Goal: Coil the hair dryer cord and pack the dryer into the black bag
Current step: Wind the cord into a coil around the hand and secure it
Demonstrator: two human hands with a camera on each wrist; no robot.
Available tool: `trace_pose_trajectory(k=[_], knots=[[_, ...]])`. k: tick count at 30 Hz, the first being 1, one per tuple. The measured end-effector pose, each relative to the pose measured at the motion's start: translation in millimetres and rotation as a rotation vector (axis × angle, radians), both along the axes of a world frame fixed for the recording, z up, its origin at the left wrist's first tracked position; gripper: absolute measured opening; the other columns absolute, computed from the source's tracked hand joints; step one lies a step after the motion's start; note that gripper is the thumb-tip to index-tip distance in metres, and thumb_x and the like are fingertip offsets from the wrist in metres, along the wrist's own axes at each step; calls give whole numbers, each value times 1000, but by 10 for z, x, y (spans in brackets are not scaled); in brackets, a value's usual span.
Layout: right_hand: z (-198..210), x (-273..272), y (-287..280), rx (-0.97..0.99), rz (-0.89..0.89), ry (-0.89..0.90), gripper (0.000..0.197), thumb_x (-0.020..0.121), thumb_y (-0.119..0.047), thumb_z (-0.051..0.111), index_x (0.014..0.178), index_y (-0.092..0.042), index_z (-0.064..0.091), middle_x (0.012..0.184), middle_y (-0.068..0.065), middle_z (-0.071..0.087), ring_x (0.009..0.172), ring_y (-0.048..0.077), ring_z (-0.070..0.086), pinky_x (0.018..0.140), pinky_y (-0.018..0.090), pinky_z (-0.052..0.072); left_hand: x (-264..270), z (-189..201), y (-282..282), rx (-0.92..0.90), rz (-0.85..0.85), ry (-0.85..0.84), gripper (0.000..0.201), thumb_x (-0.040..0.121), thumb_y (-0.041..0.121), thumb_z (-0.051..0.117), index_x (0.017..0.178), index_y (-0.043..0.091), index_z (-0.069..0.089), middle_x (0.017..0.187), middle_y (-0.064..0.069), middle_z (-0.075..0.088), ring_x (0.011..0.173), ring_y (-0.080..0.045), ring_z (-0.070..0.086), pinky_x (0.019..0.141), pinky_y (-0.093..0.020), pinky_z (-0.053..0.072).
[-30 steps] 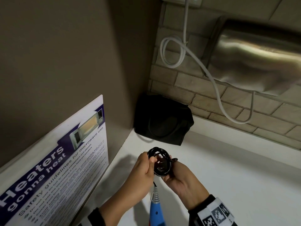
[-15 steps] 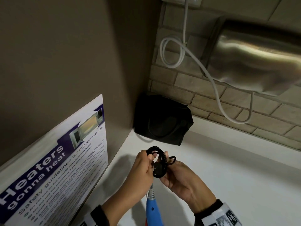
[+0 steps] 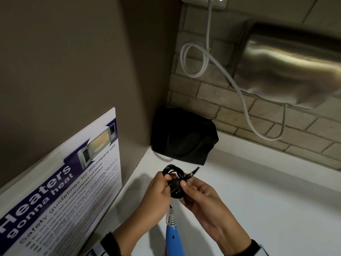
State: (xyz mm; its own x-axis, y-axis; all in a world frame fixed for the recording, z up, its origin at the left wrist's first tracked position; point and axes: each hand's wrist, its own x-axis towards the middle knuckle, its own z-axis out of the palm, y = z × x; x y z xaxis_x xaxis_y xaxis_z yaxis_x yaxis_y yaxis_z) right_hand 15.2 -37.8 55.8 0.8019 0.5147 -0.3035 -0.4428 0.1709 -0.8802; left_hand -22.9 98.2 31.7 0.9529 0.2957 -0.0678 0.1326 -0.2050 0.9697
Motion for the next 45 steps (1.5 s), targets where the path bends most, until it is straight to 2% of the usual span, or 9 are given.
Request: trace_pose_trajectory(k=[5, 11, 17, 20, 24, 33, 39, 42, 45], knots=[[-14, 1, 69, 43, -47, 254, 11, 84, -20, 61, 89, -11, 66, 73, 1, 60, 63, 8, 53, 65, 24, 37, -14, 24, -52, -175, 11, 58, 22, 100, 17, 33, 98, 11, 53, 101, -15, 67, 102, -29, 63, 96, -47, 49], [88, 3, 88, 114, 25, 442, 23, 77, -18, 50, 96, -13, 63, 88, 3, 67, 74, 14, 60, 75, 31, 37, -71, 112, -67, -195, 49, -7, 27, 101, 27, 30, 95, 19, 56, 94, 3, 68, 92, -4, 64, 73, -8, 47], [114, -30, 66, -116, 163, 72, 10, 86, -1, 63, 87, -7, 71, 100, 16, 68, 104, 31, 66, 96, 48, 51, -70, 141, -97, -256, 47, -23, 28, 101, 19, 34, 97, 17, 61, 90, 9, 70, 82, 6, 63, 68, -6, 46], [105, -79, 42, -171, 155, 24, 26, 91, 5, 53, 114, -4, 60, 114, 12, 68, 108, 30, 66, 93, 39, 54, -35, 121, -90, -358, 113, 23, 28, 99, 20, 36, 98, 14, 63, 89, 2, 72, 81, -7, 67, 63, -14, 50], [95, -169, -39, -202, 185, 21, 42, 97, 5, 40, 133, -16, 44, 119, 8, 68, 104, 20, 69, 85, 24, 56, 3, 30, -26, -496, 173, 30, 36, 101, 30, 33, 107, 14, 65, 99, -5, 76, 95, -20, 70, 90, -38, 51], [-24, -328, -462, -117, 220, 230, 33, 99, 5, 36, 117, -4, 62, 115, 16, 70, 107, 30, 67, 85, 31, 57, 56, 71, 123, -908, 168, -92, 30, 102, 15, 30, 93, -1, 54, 114, -21, 68, 104, -35, 67, 96, -45, 48], [-11, -334, -424, -521, 405, -183, 37, 82, -11, 48, 116, -17, 61, 102, -4, 74, 96, 10, 68, 84, 22, 50, 75, 94, -83, -658, 186, -100, 32, 101, 23, 35, 104, 0, 57, 100, -11, 73, 89, -28, 72, 79, -34, 59], [5, -319, -314, -512, 371, -262, 27, 89, -19, 54, 116, -22, 55, 81, -3, 71, 79, 9, 65, 78, 30, 48, 65, 124, -136, -520, 179, -104, 30, 100, 26, 36, 104, 4, 56, 97, -7, 73, 85, -21, 74, 76, -29, 57], [47, -336, -172, -523, 233, -293, 16, 96, -31, 52, 108, -27, 61, 64, -9, 55, 56, 2, 49, 61, 16, 43, 48, 130, -148, -482, 195, -105, 30, 100, 28, 36, 105, 6, 56, 97, -7, 73, 82, -19, 74, 71, -27, 57]])
